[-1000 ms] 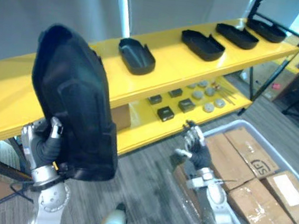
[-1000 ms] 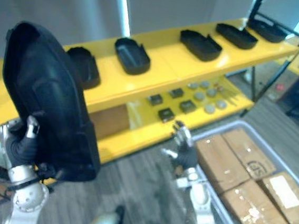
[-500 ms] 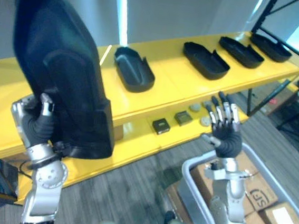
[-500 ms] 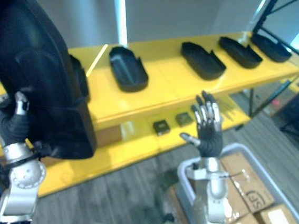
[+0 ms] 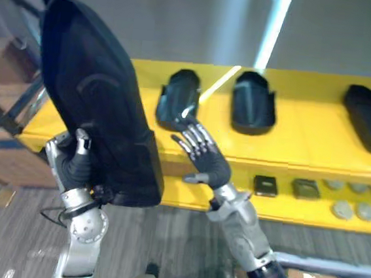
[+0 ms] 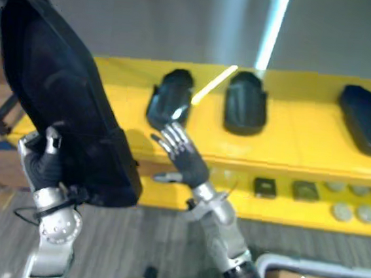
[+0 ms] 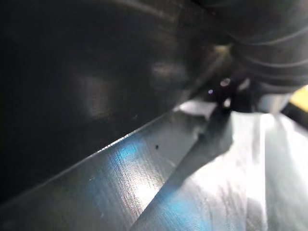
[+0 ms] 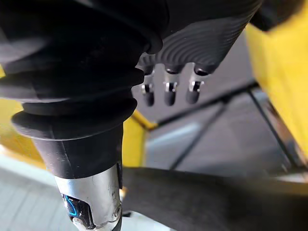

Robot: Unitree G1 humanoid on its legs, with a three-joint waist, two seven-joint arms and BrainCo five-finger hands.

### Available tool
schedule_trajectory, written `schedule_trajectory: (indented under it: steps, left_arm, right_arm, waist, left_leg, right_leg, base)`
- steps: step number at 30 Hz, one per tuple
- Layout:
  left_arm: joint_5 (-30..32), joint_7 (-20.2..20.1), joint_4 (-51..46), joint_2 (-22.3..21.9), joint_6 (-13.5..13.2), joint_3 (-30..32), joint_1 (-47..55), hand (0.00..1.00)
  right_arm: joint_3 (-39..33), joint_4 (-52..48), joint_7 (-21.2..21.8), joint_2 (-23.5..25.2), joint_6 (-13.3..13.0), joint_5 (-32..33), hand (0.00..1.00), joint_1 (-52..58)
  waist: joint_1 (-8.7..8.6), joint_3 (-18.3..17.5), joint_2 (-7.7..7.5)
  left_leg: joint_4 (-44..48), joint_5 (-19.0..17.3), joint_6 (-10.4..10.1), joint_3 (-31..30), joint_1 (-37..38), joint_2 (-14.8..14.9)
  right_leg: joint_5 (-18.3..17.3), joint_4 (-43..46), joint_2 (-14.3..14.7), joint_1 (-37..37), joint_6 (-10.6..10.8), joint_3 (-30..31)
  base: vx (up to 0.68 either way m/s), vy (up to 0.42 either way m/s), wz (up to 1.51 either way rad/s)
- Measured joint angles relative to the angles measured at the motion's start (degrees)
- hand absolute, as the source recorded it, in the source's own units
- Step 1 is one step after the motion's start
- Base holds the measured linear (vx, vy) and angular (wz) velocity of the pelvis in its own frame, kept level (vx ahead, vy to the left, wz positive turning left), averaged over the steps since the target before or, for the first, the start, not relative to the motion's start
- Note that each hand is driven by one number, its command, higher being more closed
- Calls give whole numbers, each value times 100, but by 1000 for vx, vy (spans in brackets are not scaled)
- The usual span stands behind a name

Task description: Walk over and take plastic housings, then place them on the shelf

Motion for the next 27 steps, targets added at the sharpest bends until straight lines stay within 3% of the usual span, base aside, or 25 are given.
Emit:
schedule_trajectory:
  steps: [4, 8, 11, 12, 14, 16, 18, 20, 21, 23, 27]
  left_arm:
    - [5, -217, -5, 42, -3, 22, 198, 100]
    - [2, -401, -14, 294, -9, 51, 207, 100]
    - [-3, -438, -16, 552, -7, 189, 193, 100]
    - [-13, -428, -13, 646, -8, 193, 165, 100]
    - [-9, -411, 15, 646, -7, 186, 153, 100]
    - [-4, -341, 58, 639, 8, 181, 158, 100]
    - [-5, -209, 78, 560, 10, 182, 177, 100]
    - [-12, 40, 90, 336, 10, 180, 174, 100]
    - [-12, 124, 90, 236, 9, 181, 184, 100]
    - [-7, 163, 82, 100, 11, 179, 265, 100]
    - [-5, 256, 54, -186, 2, 187, 666, 100]
  right_arm:
    - [305, 268, -326, 151, -58, -90, 0, -1]
    - [293, 406, -768, 176, -213, -507, 0, 66]
    - [226, 387, -933, 212, -214, -600, 0, 260]
    - [42, 361, -1027, 216, -215, -765, 0, 477]
    - [-299, 327, -1108, 200, -216, -834, 0, 659]
    - [-721, 256, -1122, 158, -219, -836, 0, 793]
    - [-979, 142, -1126, -45, -224, -841, 0, 964]
    - [-1092, 139, -1242, -172, -259, -894, 0, 1081]
    - [-1126, 139, -1388, -165, -271, -995, 0, 1108]
    - [-1197, 128, -1508, -138, -272, -1070, 0, 1154]
    - [-1408, 17, -1565, -63, -326, -1260, 0, 1452]
  waist:
    - [10, -160, -102]
    - [-19, -194, -157]
    - [-83, -260, -264]
    - [-134, -327, -372]
    - [-255, -348, -407]
    - [-306, -309, -344]
    - [-310, -233, -181]
    - [-359, -190, -76]
    - [-354, -153, -40]
    - [-353, -102, -26]
    - [-381, -68, 42]
  left_leg:
    - [-277, 66, 67, 14, 238, -147]
    - [-358, 57, 117, 95, 366, -255]
    - [-358, 53, 131, 55, 321, -230]
    - [-362, 92, 94, -67, 215, -228]
    - [-366, 199, 49, -213, 31, -218]
    - [-367, 309, -9, -287, -99, -179]
    - [-338, 349, -40, -327, -159, -117]
    - [330, 146, -49, -314, -548, -24]
    - [911, -37, -47, -276, -804, 73]
    - [1131, -85, -53, -231, -803, 187]
    - [542, 7, -62, -134, -522, 334]
  right_leg:
    - [-9, 149, -171, 45, -1, 16]
    - [-150, 951, -462, -270, -77, 282]
    - [-160, 840, -324, -328, -92, 838]
    - [-229, 567, -173, -269, -196, 1126]
    - [-320, 291, -56, -222, -288, 1264]
    - [-387, 185, 21, -237, -190, 1290]
    - [-418, 180, 74, -247, -59, 1260]
    - [-356, 181, 142, -249, 73, 1206]
    - [-349, 182, 228, -216, 82, 1197]
    - [-365, 177, 330, -62, 57, 1213]
    - [-552, 340, 416, -131, -19, 1344]
  base:
    - [-3, 64, 3]
    - [-44, 104, -8]
    - [-32, 35, 3]
    - [-17, -44, 29]
    - [-25, -80, 43]
    - [-62, -102, 29]
    - [-74, -94, 16]
    - [-67, -81, 15]
    - [-63, -72, 11]
    - [-59, -73, 7]
    - [-81, -45, -2]
